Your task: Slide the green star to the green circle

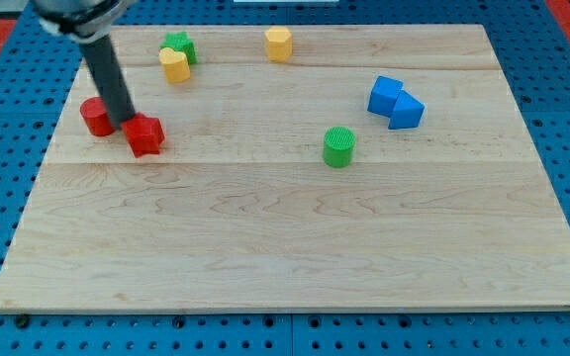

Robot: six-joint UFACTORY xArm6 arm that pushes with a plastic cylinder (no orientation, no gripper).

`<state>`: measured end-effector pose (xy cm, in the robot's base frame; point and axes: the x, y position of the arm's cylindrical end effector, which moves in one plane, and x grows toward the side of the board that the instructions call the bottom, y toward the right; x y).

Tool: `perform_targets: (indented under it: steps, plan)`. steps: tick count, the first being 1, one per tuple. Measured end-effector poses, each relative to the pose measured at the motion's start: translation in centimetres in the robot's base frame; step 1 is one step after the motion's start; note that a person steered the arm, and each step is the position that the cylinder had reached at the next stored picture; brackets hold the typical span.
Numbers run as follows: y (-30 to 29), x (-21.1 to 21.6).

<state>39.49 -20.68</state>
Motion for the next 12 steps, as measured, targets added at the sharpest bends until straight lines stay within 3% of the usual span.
perform_targets:
  steps: [1,3,4,5,6,8,9,10,12]
  plan:
    - [5.0,-4.7]
    - [-5.0,-17.2]
    - [2.9,-17.3]
    - [11.6,-11.0]
    - [15.9,-5.7]
    - [10.8,-10.2]
    - [15.1,-12.4]
    - [15.3,-13.4]
    - [17.5,-2.7]
